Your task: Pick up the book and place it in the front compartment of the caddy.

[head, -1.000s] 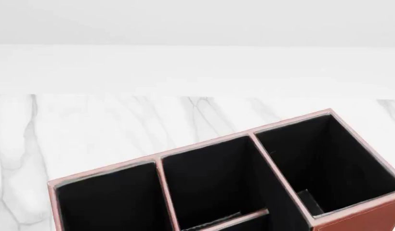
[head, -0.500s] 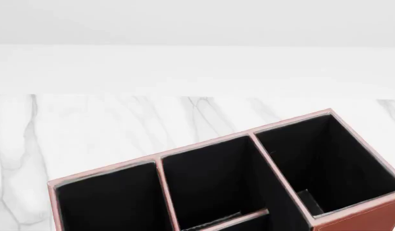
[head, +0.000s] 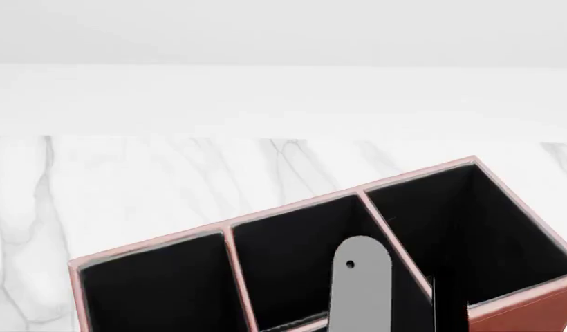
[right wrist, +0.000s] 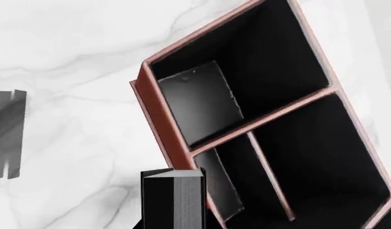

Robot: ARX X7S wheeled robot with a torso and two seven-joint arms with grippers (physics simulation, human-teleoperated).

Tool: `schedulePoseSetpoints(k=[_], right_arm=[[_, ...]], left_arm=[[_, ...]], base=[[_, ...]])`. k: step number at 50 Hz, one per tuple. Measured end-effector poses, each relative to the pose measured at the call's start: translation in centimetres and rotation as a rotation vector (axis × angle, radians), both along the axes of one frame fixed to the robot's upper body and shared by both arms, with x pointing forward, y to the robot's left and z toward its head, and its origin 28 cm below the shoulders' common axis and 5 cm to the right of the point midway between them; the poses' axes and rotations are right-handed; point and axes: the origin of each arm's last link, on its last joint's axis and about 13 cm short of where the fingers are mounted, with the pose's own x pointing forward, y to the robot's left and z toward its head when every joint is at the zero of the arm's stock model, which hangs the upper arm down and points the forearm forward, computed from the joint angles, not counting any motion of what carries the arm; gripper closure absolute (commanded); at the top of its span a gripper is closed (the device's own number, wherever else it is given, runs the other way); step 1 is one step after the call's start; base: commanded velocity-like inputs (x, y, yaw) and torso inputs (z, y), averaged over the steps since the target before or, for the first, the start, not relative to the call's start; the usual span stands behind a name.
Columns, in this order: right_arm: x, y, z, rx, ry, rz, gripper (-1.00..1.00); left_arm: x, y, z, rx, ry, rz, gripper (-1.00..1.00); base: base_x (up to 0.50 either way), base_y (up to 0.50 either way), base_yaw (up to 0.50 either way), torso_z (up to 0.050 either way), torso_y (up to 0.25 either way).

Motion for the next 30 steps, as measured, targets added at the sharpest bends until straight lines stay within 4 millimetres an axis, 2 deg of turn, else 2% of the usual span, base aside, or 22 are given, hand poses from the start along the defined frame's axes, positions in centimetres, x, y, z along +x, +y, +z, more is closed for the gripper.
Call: schedulePoseSetpoints(k=[14, 30], right_arm=[[0.0, 0.3, 4.3, 0.024, -0.106, 0.014, 1.00], [-0.2, 0.2, 7.4, 0.063, -0.188, 0.001, 1.00]], left_arm=[[0.0, 0.0, 0.1, -0.001, -0.001, -0.001, -1.00], [0.0, 0.0, 0.1, -0.002, -0.002, 0.000, -1.00]], base=[[0.00, 0.00, 0.00, 0.000, 0.001], [0.00, 0.00, 0.00, 0.000, 0.001]])
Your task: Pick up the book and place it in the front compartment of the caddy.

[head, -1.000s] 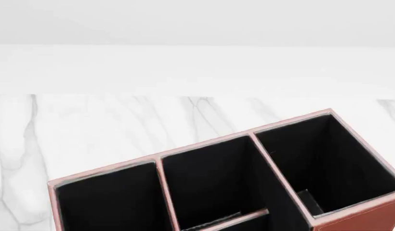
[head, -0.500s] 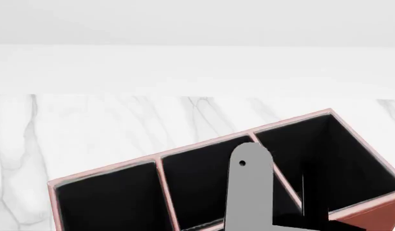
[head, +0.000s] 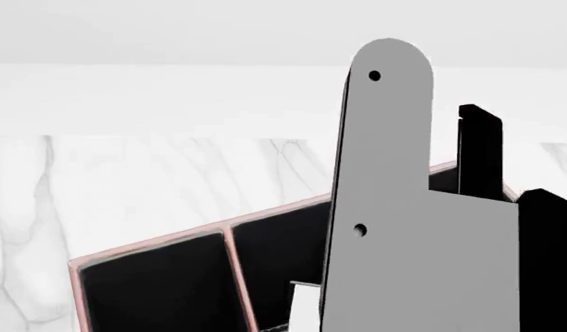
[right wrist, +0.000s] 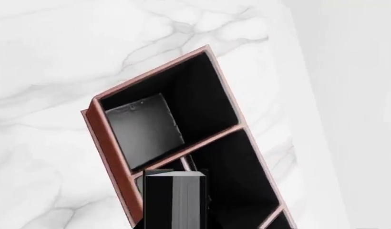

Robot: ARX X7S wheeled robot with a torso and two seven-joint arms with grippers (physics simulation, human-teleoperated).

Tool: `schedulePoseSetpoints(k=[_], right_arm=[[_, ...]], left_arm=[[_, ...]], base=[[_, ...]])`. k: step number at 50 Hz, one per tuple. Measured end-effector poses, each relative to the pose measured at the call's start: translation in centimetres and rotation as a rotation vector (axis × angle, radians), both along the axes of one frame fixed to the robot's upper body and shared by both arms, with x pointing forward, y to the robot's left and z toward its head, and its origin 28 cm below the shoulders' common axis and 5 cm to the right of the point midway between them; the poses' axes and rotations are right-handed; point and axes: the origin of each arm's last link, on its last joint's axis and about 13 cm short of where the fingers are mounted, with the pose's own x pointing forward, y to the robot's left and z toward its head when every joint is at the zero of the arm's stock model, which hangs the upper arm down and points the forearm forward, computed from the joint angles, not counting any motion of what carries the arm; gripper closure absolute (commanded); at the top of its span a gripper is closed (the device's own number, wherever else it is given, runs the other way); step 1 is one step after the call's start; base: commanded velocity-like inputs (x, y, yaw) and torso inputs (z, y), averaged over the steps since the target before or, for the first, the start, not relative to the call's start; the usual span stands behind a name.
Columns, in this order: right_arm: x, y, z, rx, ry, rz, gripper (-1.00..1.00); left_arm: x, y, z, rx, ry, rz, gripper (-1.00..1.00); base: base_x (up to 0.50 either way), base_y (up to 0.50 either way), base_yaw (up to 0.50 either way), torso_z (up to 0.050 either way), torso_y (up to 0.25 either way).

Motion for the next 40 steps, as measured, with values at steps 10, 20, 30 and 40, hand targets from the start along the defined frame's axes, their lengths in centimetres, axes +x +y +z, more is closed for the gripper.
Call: schedulePoseSetpoints(k=[10, 20, 30, 40], right_arm=[[0.2, -0.3, 1.0, 0.034, -0.035, -0.020, 1.00], [0.7, -0.6, 0.9, 0.066, -0.050, -0.048, 1.00], [1.7, -0.6, 0.7, 0.094, -0.094, -0.082, 1.00], [2.9, -0.3, 0.3, 0.123, -0.123, -0.108, 1.00]], left_arm=[[0.0, 0.0, 0.0, -0.001, 0.001, 0.001, -1.00], [0.0, 0.0, -0.1, -0.002, 0.002, 0.002, -1.00], [0.0, 0.0, -0.2, -0.003, 0.002, 0.003, -1.00], [0.0, 0.0, -0.2, -0.003, 0.003, 0.003, -1.00]], base=[[0.00, 0.00, 0.00, 0.000, 0.000], [0.00, 0.00, 0.00, 0.000, 0.001], [0.00, 0.00, 0.00, 0.000, 0.001], [0.00, 0.00, 0.00, 0.000, 0.001]])
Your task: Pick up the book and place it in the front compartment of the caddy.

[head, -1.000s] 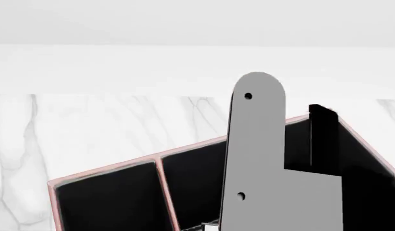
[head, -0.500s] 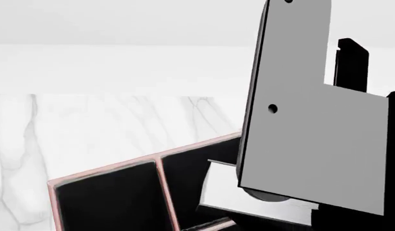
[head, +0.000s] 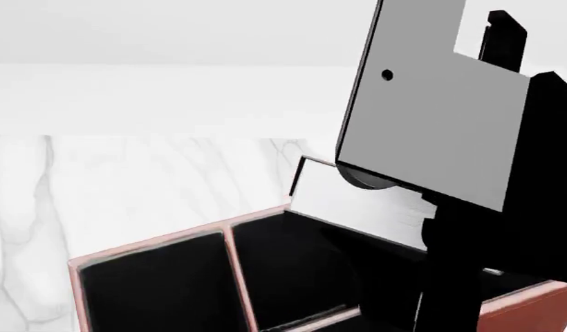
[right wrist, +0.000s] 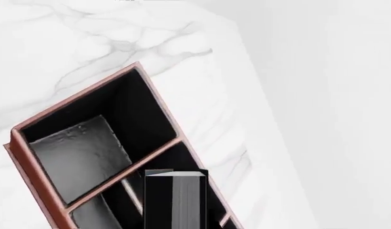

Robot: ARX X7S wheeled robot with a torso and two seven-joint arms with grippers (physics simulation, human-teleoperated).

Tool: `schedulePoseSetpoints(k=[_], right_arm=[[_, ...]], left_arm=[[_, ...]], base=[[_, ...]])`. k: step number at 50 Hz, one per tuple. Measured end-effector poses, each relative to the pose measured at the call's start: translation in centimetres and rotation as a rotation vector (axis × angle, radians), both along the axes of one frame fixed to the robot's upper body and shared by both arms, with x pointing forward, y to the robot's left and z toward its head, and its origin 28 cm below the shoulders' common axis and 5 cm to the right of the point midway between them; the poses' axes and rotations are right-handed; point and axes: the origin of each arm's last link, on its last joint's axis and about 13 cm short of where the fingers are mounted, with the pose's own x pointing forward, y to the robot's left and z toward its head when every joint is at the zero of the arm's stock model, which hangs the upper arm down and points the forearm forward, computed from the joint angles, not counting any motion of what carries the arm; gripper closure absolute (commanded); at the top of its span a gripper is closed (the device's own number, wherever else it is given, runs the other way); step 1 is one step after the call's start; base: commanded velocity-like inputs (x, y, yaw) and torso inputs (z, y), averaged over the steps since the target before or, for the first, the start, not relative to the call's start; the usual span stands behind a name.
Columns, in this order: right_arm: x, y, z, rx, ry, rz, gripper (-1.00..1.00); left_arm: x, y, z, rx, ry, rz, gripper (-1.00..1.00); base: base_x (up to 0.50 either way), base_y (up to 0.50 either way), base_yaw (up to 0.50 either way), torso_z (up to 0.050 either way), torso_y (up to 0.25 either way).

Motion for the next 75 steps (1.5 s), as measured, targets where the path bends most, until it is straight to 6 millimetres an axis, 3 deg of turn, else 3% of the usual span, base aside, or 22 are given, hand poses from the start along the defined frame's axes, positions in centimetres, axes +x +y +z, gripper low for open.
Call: schedulePoseSetpoints(k=[12, 41, 61, 75], right_arm=[[1.1, 0.4, -0.5, 0.037, -0.010, -0.015, 1.00], [1.4, 0.2, -1.4, 0.068, -0.033, -0.027, 1.00], [5.2, -0.1, 1.6, 0.044, 0.035, 0.095, 1.00], [8.0, -0.3, 3.2, -0.103, 0.026, 0.169, 1.00]], left_arm=[[0.0, 0.0, 0.0, -0.001, 0.001, 0.000, -1.00], [0.1, -0.1, 0.0, 0.001, 0.003, -0.002, -1.00], [0.1, 0.0, 0.1, 0.001, 0.001, -0.001, -1.00], [0.2, -0.1, 0.1, 0.004, 0.002, -0.003, -1.00]], base=[[0.00, 0.00, 0.00, 0.000, 0.001], [0.00, 0.00, 0.00, 0.001, 0.001], [0.00, 0.00, 0.00, 0.000, 0.001], [0.00, 0.00, 0.00, 0.001, 0.001]])
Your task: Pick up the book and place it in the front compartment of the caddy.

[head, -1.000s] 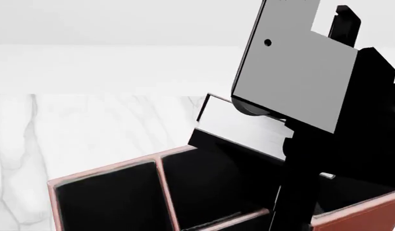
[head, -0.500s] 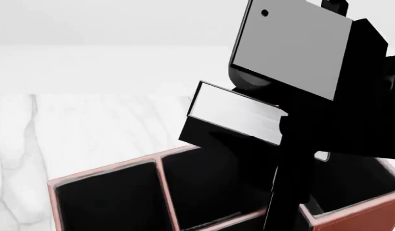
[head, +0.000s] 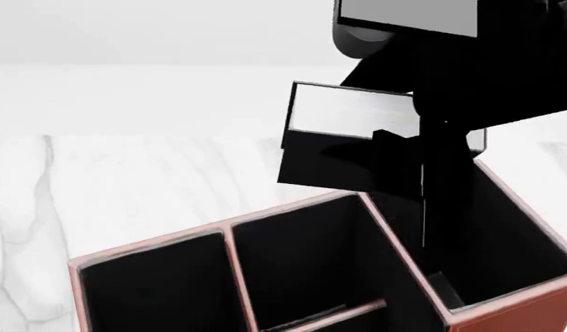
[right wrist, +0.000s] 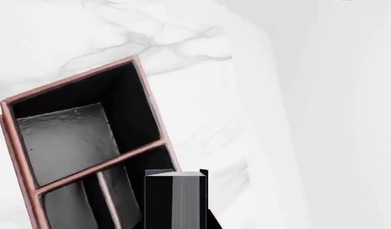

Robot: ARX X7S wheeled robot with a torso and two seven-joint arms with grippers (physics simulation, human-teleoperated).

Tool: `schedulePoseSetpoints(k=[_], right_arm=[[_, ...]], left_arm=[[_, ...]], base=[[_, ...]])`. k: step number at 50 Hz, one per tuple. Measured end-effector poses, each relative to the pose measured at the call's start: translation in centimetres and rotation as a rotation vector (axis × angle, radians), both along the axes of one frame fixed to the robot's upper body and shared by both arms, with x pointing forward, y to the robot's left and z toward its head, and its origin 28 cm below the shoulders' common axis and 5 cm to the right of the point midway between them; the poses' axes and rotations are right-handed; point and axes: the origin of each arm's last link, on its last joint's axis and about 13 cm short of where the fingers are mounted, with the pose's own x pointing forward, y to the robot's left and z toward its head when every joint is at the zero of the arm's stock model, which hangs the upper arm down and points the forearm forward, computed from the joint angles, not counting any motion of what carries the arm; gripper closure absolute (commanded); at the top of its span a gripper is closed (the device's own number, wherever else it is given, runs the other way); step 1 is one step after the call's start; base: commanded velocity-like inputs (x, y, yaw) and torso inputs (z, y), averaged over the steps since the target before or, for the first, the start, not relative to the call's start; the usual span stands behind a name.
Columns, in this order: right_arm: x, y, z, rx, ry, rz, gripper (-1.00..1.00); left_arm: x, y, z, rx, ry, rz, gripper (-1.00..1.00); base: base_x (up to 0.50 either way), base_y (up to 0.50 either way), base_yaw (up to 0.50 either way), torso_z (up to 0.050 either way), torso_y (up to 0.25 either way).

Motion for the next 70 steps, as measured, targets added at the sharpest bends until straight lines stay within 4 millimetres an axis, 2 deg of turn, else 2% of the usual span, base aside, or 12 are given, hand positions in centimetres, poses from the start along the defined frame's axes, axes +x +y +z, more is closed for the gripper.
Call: schedulePoseSetpoints(k=[18, 41, 55, 70], right_arm=[[2.2, 1.0, 1.2, -0.162, -0.088, 0.109, 1.00], [4.3, 2.8, 1.0, -0.188, -0.076, 0.261, 1.00], [5.7, 2.9, 0.3, -0.168, -0.034, 0.276, 1.00], [6.6, 2.8, -1.4, -0.143, 0.047, 0.284, 1.00]], left_arm=[[0.0, -0.1, 0.0, 0.002, 0.000, -0.002, -1.00], [0.0, 0.0, 0.1, 0.001, -0.001, -0.001, -1.00], [-0.1, 0.0, 0.1, 0.000, -0.001, 0.000, -1.00], [-0.1, 0.1, 0.0, 0.000, 0.001, 0.002, -1.00]], base=[[0.00, 0.00, 0.00, 0.000, 0.001], [0.00, 0.00, 0.00, 0.000, 0.001], [0.00, 0.00, 0.00, 0.000, 0.001], [0.00, 0.00, 0.00, 0.001, 0.001]])
